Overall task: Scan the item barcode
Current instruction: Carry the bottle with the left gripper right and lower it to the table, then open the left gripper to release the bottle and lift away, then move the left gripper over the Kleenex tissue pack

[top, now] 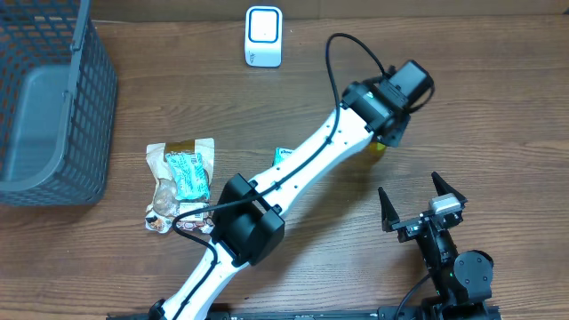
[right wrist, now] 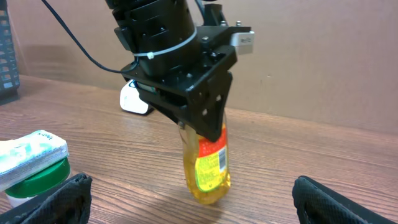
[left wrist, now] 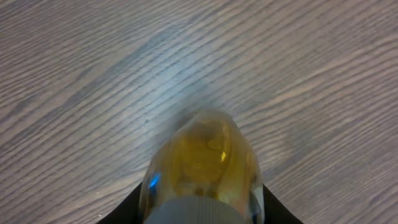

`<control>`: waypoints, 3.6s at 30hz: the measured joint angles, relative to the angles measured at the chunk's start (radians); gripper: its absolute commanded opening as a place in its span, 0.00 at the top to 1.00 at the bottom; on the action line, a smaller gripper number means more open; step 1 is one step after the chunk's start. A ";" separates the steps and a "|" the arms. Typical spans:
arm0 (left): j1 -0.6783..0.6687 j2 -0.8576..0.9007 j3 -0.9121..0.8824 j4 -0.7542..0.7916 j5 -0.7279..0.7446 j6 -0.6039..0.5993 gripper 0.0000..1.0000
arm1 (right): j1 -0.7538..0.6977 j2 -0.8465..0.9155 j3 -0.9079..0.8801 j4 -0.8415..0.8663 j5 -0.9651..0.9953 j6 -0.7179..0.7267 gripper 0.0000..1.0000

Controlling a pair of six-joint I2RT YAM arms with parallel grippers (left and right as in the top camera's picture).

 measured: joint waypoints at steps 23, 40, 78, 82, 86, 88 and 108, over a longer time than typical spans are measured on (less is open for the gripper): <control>-0.017 0.048 0.000 0.018 0.011 0.027 0.76 | 0.000 0.000 0.000 0.000 0.000 0.000 0.00; -0.019 0.048 0.000 0.024 0.026 0.066 0.00 | 0.000 0.000 0.000 0.000 0.000 0.000 0.00; 0.296 -0.352 -0.071 -0.590 -0.068 -0.011 0.52 | 0.000 0.000 0.000 0.000 0.000 0.000 0.00; 0.312 -0.352 -0.137 -0.592 -0.047 -0.016 0.69 | 0.000 0.000 0.000 0.000 0.000 0.000 0.00; 0.312 -0.352 -0.204 -0.591 -0.022 -0.012 0.86 | 0.000 0.000 0.000 0.000 0.000 0.000 0.00; 0.312 -0.352 -0.225 -0.588 -0.015 -0.011 0.92 | 0.000 0.000 0.000 0.000 0.000 0.000 0.00; 0.524 -0.359 -0.234 -0.515 0.378 0.198 0.95 | 0.000 0.000 0.000 0.000 0.000 0.000 0.00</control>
